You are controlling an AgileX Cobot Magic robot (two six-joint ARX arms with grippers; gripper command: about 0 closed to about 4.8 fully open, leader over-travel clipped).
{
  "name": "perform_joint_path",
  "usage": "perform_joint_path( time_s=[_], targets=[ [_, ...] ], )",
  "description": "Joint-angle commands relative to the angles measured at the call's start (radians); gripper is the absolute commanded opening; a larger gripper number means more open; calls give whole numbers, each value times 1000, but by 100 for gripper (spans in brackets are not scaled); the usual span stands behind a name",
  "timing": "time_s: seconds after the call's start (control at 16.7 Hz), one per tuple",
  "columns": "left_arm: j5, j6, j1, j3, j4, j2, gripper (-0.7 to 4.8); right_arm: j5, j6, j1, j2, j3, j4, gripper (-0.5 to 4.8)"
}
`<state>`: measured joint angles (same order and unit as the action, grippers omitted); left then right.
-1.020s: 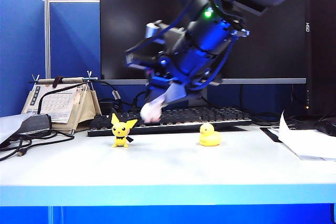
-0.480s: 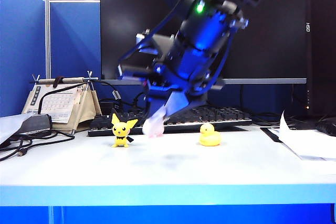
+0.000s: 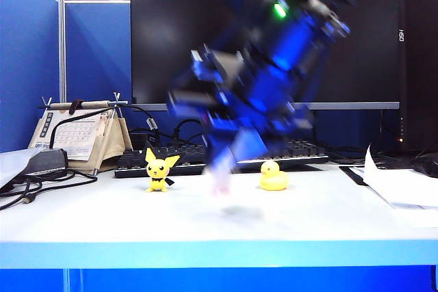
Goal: Pick up the doll with a different color than the other dolls and place it near you.
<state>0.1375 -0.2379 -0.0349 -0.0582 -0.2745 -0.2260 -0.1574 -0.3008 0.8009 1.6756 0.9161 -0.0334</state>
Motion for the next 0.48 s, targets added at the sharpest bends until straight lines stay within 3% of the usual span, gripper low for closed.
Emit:
perform_joint_path(
  time_s=[0.06, 0.48],
  targets=[
    [-3, -2, 1, -2, 6, 0, 350, 2, -24, 0, -4, -29, 74, -1],
    [-3, -2, 1, -2, 6, 0, 350, 2, -29, 0, 1, -29, 143, -1]
  ],
)
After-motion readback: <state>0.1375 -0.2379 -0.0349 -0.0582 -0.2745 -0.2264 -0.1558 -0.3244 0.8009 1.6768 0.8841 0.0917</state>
